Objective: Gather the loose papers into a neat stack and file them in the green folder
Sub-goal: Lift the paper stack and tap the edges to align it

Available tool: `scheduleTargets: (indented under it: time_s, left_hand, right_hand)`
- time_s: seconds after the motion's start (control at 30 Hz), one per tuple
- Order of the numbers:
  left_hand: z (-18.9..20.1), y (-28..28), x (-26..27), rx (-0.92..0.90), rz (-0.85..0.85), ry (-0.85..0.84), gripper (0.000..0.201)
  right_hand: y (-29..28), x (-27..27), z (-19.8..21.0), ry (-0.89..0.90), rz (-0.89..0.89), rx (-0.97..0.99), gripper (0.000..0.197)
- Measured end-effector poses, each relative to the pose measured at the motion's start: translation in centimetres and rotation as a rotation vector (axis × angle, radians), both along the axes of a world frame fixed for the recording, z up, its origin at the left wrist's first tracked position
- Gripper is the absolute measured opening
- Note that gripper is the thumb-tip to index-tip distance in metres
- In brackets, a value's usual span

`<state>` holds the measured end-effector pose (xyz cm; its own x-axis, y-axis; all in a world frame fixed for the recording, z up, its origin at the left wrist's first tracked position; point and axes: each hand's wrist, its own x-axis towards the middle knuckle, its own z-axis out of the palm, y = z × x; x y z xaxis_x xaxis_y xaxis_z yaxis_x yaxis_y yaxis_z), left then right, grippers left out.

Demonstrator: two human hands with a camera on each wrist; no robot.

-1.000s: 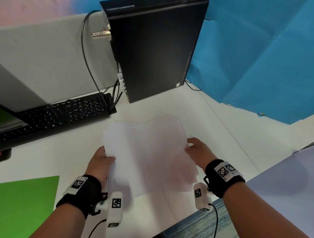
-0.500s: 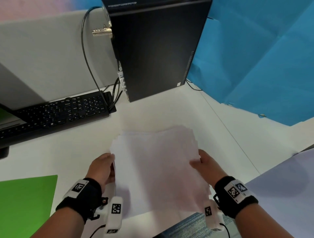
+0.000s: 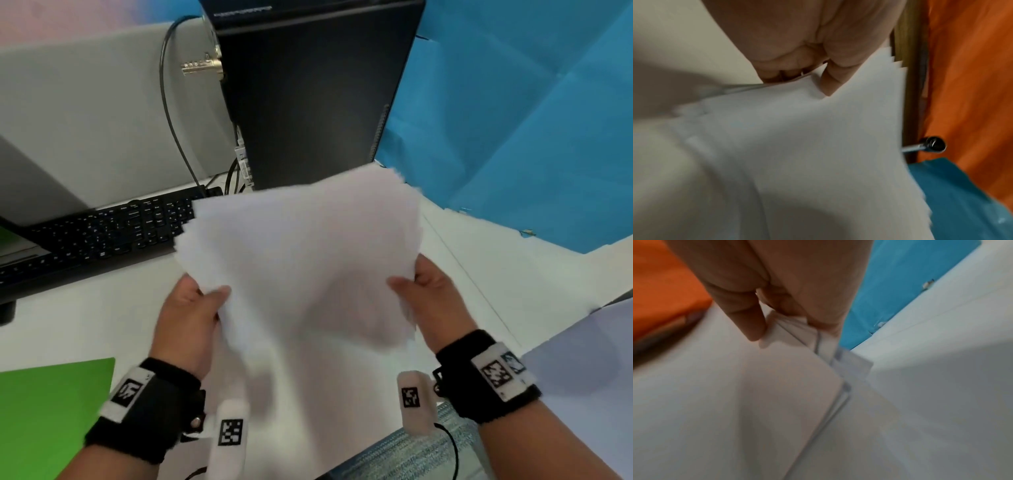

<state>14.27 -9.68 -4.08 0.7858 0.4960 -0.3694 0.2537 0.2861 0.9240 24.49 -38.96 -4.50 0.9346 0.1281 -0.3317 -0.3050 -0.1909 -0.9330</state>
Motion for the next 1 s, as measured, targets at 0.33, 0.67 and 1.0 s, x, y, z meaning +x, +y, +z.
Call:
scheduleTargets:
  time_s: [0.33,0.67,1.0]
  left_hand:
    - [2.1,-0.5,2.5,-0.065,0.132,-0.188,0.042]
    - [1.2,0.0,1.6,-0.062,0.159,-0.310,0.042]
    - [0.0,-0.3,1.6,-0.076,0.179,-0.274,0.043]
  right_hand:
    - [1.7,0.9,-0.4,-0.043,-0.216,0.139,0.021]
    - [1.4,0.3,-0.5,-0.093,-0.208,0.109,0.018]
    - [2.3,0.0,-0.7,-0.073,-0.237,0.150,0.025]
